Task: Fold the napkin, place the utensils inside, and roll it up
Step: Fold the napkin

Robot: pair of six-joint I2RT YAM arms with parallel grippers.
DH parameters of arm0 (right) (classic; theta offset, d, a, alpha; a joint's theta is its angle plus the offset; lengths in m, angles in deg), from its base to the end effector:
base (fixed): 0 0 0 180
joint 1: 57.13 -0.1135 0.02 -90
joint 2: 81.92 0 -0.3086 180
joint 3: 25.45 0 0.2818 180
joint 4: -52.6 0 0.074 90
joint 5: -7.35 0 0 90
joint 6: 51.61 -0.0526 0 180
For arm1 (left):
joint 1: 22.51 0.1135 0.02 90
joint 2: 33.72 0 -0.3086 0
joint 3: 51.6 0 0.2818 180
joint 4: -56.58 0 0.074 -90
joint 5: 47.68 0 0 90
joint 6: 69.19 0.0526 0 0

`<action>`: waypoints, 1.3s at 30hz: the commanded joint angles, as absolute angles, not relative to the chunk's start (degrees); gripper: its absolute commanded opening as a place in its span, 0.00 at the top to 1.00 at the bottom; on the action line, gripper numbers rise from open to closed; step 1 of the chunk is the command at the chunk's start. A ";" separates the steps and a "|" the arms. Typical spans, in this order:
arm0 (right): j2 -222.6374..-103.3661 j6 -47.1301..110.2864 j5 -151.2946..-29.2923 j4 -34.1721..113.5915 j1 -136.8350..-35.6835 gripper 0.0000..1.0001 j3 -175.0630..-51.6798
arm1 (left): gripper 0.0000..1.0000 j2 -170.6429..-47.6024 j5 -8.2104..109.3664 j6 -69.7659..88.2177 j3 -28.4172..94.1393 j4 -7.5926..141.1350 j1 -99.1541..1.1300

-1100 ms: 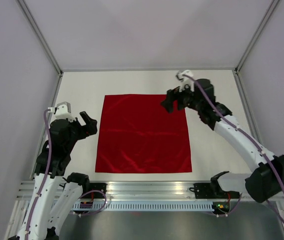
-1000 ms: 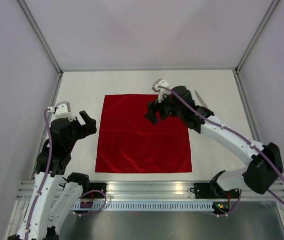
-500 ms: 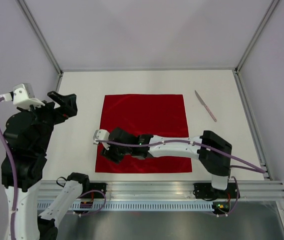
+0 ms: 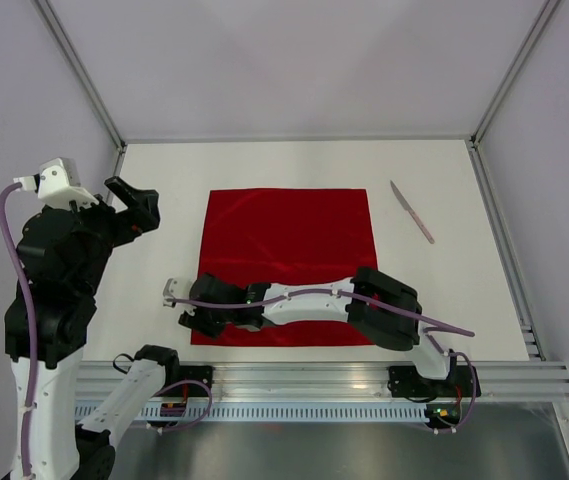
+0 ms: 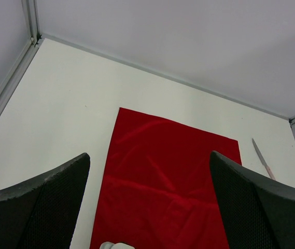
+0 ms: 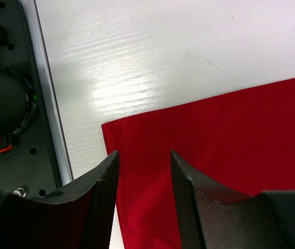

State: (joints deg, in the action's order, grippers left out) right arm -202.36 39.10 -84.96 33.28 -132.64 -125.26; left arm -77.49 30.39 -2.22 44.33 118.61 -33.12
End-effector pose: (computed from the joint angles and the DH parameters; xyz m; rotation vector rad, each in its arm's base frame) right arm 0.1323 0.5205 0.1990 -1.4836 1.8552 0.7116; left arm 0.0940 -0.0066 0.5280 -0.3401 1.7124 -0.2493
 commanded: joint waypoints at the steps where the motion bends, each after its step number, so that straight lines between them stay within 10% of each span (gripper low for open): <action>1: -204.88 36.73 -83.62 34.50 -133.07 0.50 -128.70 | 0.00 -78.63 30.89 -4.07 46.56 119.50 -32.80; 39: -215.34 36.99 -79.14 31.52 -136.59 0.53 -134.42 | 0.00 -77.14 29.57 -2.22 42.69 120.47 -32.88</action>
